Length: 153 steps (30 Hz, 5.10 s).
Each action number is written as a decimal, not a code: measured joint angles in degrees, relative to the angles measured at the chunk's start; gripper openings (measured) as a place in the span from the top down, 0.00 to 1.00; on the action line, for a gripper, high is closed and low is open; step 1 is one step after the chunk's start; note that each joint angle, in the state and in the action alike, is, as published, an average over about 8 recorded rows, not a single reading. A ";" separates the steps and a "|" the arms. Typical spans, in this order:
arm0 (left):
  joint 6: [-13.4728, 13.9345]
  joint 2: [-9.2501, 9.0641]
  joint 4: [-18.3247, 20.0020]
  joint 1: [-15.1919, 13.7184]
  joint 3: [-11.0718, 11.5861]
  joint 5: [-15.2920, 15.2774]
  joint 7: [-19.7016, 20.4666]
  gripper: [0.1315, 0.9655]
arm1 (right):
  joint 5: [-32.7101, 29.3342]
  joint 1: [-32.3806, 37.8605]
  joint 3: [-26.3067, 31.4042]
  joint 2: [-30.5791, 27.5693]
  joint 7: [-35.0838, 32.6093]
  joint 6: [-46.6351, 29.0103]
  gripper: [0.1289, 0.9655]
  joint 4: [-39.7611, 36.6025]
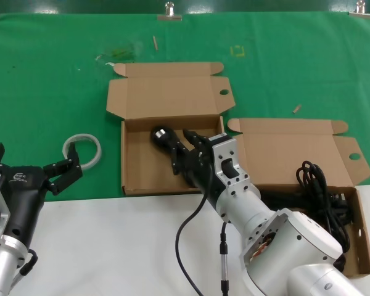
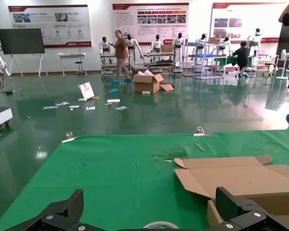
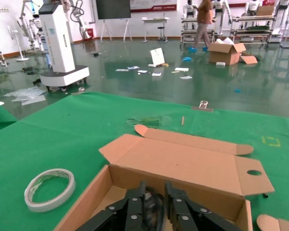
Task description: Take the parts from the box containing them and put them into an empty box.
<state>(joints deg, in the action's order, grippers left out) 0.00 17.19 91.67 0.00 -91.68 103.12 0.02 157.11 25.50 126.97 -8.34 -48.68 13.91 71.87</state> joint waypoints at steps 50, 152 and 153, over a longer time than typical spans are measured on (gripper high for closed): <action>0.00 0.00 0.00 0.00 0.00 0.01 0.00 0.00 | -14.87 -16.89 -21.78 -0.04 8.85 0.56 0.03 15.29; 0.00 0.00 0.00 0.00 0.00 0.01 -0.01 0.00 | -52.15 -25.10 -34.67 -0.04 46.82 -13.24 0.00 19.59; 0.00 0.00 0.00 0.00 0.00 0.01 -0.01 0.00 | -52.15 -25.10 -34.67 -0.04 46.82 -13.24 0.00 19.59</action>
<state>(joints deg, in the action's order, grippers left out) 0.00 17.19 91.67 0.00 -91.67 103.13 0.00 104.96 0.40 92.30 -8.38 -1.86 0.68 91.46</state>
